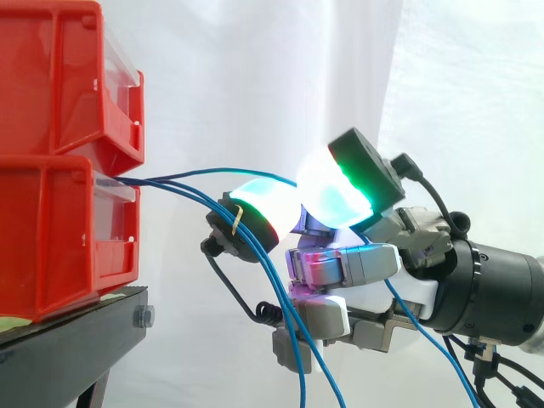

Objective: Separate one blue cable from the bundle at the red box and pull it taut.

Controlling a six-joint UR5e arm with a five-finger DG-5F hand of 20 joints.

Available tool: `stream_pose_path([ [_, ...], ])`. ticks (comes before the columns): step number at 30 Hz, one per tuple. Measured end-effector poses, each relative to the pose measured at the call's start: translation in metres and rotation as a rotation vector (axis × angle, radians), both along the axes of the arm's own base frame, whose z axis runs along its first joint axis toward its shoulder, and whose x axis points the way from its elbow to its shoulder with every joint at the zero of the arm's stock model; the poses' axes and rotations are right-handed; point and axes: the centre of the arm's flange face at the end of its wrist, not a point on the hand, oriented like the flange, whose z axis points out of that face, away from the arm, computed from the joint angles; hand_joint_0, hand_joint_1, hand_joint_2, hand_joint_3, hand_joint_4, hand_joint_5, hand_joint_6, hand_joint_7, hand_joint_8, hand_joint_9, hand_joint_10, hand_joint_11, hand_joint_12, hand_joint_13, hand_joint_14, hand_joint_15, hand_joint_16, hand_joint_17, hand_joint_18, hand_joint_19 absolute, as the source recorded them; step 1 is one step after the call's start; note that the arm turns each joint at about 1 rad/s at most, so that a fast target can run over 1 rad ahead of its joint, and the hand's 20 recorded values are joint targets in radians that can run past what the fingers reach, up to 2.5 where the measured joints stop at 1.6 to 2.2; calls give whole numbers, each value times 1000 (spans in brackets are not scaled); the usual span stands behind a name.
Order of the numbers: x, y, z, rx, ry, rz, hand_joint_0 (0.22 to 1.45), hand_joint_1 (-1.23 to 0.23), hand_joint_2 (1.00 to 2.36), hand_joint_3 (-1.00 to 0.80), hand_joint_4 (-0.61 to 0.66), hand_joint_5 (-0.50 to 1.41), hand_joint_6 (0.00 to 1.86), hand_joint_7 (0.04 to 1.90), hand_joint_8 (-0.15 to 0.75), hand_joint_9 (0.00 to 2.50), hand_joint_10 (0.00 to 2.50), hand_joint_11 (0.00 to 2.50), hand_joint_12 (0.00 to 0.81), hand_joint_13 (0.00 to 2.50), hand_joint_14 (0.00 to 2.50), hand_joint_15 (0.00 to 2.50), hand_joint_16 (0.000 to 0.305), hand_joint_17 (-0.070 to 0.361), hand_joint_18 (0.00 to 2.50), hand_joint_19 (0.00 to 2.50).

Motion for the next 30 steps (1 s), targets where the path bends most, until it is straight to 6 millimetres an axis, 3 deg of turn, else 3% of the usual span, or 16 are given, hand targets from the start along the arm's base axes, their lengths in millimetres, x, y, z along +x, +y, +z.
stream_pose_path([
  [7,0,0,0,0,-1,0,491,-630,1000,-500,3,-42,869,1058,425,1635,28,1270,458,1379,24,740,53,118,1250,667],
  [15,0,0,0,0,0,0,595,-676,1000,-500,-46,-51,846,1062,385,1590,30,1262,433,1346,25,760,48,107,1175,717],
  [21,0,1,0,-1,0,1,457,-608,1000,-500,54,-55,837,1066,434,1595,26,1252,479,1370,25,731,57,129,1255,673],
  [26,0,1,0,-9,-1,-3,416,-675,1000,-500,94,-57,839,1051,455,1602,24,1233,496,1383,24,729,61,137,1291,645],
  [30,0,1,0,-18,0,-7,497,-837,1000,-500,107,-86,861,1072,413,1540,25,1298,463,1339,26,756,54,123,1211,678],
])
